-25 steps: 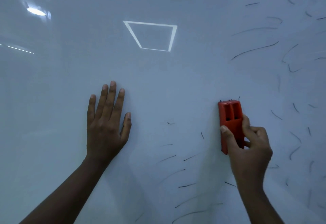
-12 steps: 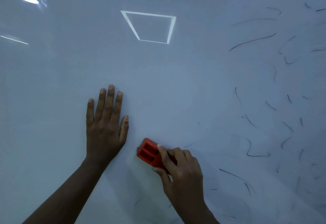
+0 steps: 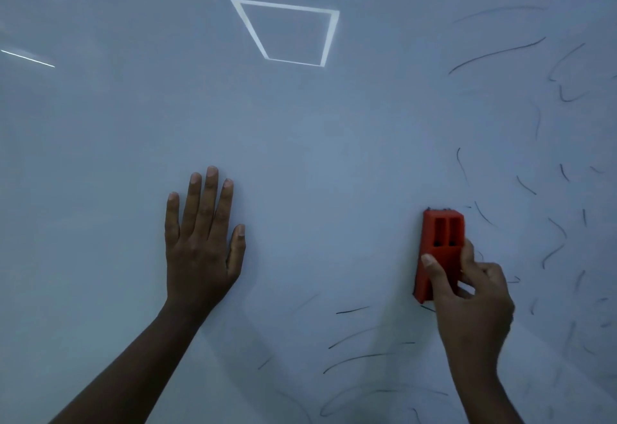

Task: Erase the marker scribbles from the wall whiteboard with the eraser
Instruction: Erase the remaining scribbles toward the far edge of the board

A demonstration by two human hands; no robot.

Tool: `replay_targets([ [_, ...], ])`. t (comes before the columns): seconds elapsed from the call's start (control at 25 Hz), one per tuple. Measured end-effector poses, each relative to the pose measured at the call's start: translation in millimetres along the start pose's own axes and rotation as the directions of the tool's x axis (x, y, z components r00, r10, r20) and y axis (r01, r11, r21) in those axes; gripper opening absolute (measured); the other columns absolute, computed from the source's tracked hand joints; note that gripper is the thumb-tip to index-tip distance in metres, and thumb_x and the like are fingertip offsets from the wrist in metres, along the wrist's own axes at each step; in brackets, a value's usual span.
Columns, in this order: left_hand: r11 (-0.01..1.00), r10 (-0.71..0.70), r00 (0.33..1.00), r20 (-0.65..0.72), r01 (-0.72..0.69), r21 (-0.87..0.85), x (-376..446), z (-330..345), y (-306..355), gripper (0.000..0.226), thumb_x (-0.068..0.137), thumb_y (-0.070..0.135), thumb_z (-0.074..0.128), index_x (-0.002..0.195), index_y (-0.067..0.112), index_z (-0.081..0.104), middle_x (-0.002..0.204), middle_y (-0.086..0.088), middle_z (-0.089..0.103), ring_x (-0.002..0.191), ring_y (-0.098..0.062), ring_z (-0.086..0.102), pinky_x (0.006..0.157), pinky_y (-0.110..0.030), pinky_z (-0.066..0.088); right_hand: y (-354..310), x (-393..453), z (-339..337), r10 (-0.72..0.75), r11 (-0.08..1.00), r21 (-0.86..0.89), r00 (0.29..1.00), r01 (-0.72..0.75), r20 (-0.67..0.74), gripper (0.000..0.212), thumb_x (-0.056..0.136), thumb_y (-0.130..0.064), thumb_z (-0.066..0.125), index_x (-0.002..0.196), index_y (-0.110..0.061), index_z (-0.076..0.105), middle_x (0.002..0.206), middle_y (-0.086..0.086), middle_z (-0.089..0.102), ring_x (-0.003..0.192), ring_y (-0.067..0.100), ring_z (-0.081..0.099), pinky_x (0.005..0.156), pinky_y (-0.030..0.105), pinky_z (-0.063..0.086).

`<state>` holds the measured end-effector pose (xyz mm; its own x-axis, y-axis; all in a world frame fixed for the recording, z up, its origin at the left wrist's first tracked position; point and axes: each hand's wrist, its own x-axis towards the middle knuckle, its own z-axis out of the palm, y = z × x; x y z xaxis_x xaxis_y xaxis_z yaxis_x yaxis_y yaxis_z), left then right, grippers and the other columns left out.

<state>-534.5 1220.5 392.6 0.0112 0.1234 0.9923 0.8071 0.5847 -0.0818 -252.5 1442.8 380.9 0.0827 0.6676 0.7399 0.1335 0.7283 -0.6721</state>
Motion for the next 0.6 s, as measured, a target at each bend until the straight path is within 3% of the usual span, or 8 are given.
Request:
replay_targets([
  [0.12,1.0,-0.017,1.0,-0.001,0.017,0.0,-10.2,1.1,3.0,0.063,0.111,0.029,0.04,0.168,0.006,0.024,0.176,-0.017,0.02,0.164,-0.035,0.018,0.132,-0.059,0.015,1.0,-16.6,9.3,0.099,0.992,0.081,0.994,-0.095,-0.043,0.06,0.085,-0.04,0.079,0.14,-0.023,0.061,0.096,0.001,0.056,0.08,0.018,0.065,0.07,0.034,0.059],
  [0.2,1.0,-0.019,1.0,-0.009,0.019,-0.002,-16.5,2.6,3.2,0.064,0.111,0.029,0.041,0.168,0.006,0.025,0.176,-0.016,0.02,0.164,-0.035,0.019,0.132,-0.059,0.015,-6.8,-32.9,22.1,0.086,0.992,0.099,0.996,-0.083,-0.025,0.058,0.084,-0.034,0.081,0.138,-0.021,0.064,0.096,0.002,0.054,0.08,0.022,0.063,0.071,0.042,0.06],
  [0.24,1.0,-0.018,1.0,-0.015,0.018,-0.001,-19.0,3.2,2.8,0.064,0.111,0.028,0.042,0.168,0.006,0.025,0.176,-0.016,0.02,0.164,-0.035,0.019,0.132,-0.059,0.015,-11.5,-45.9,31.0,0.024,0.997,0.07,1.0,-0.024,0.001,0.055,0.084,-0.033,0.081,0.135,-0.018,0.067,0.096,0.002,0.053,0.082,0.026,0.061,0.072,0.044,0.058],
  [0.32,1.0,-0.017,1.0,-0.021,0.017,0.0,-23.4,4.6,2.6,0.065,0.11,0.028,0.043,0.168,0.006,0.025,0.176,-0.015,0.02,0.164,-0.035,0.02,0.132,-0.059,0.014,-18.2,-82.4,49.9,-0.184,0.982,-0.033,0.979,0.187,0.093,0.05,0.089,-0.034,0.078,0.134,-0.016,0.069,0.097,0.001,0.052,0.085,0.026,0.055,0.071,0.036,0.052],
  [0.4,1.0,-0.018,1.0,-0.009,0.018,-0.003,-27.5,5.3,2.4,0.065,0.11,0.029,0.043,0.169,0.007,0.023,0.177,-0.015,0.018,0.164,-0.035,0.018,0.132,-0.058,0.013,-18.5,-122.5,63.2,-0.375,0.914,-0.073,0.898,0.4,0.229,0.05,0.091,-0.039,0.071,0.135,-0.017,0.068,0.099,0.002,0.055,0.084,0.025,0.052,0.07,0.034,0.047],
  [0.6,1.0,-0.015,1.0,0.013,0.015,-0.009,-40.8,5.3,1.9,0.066,0.111,0.031,0.04,0.169,0.007,0.021,0.178,-0.013,0.014,0.165,-0.034,0.015,0.133,-0.056,0.01,0.6,-166.8,63.7,-0.523,0.78,-0.122,0.746,0.614,0.412,0.045,0.091,-0.047,0.068,0.129,-0.023,0.072,0.098,0.002,0.064,0.082,0.024,0.059,0.065,0.038,0.052],
])
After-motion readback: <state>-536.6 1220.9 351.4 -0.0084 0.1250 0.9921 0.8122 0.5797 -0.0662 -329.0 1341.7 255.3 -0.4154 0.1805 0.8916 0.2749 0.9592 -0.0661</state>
